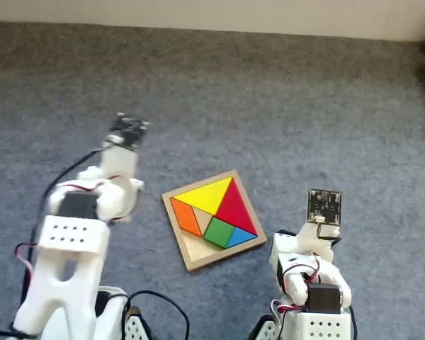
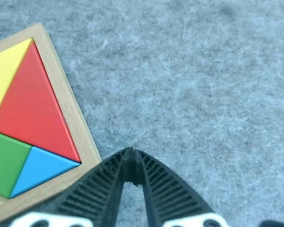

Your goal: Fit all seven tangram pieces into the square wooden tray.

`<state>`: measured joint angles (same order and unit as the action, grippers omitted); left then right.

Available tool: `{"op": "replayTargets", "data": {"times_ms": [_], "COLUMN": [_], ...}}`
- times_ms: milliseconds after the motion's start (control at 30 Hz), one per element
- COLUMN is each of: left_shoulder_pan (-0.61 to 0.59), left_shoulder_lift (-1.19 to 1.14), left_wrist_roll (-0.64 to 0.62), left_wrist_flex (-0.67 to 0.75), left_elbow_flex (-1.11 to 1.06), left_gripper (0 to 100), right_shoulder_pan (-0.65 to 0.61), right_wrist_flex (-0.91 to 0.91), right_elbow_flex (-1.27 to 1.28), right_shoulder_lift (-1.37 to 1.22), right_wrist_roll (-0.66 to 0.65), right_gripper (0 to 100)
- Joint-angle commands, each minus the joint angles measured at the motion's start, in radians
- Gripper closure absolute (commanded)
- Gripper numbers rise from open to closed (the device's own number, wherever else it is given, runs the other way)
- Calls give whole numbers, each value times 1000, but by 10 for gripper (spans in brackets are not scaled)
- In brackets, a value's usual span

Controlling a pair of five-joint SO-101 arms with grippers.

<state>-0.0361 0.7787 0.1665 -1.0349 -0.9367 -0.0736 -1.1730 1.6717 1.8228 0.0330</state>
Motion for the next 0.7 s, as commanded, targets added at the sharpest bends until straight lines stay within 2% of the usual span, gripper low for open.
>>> {"op": "replayTargets", "data": {"times_ms": [0,200,300,667], "left_shoulder_pan": [-148,-311,-346,-346], "left_shoulder_lift": [-7,-134,-240,-691], "left_wrist_roll": [81,129,141,172], "left_wrist_flex": [-68,-84,-66,-55], "left_elbow_flex": [56,59,87,361], "left_gripper": [875,683,672,674], "right_shoulder_pan": [12,12,12,12], "right_wrist_flex": [-7,-7,-7,-7], "right_elbow_flex": [140,140,140,140], "right_shoulder_lift": [13,13,13,13], "right_wrist_roll": [9,9,9,9], "right_gripper": [993,993,993,993]}}
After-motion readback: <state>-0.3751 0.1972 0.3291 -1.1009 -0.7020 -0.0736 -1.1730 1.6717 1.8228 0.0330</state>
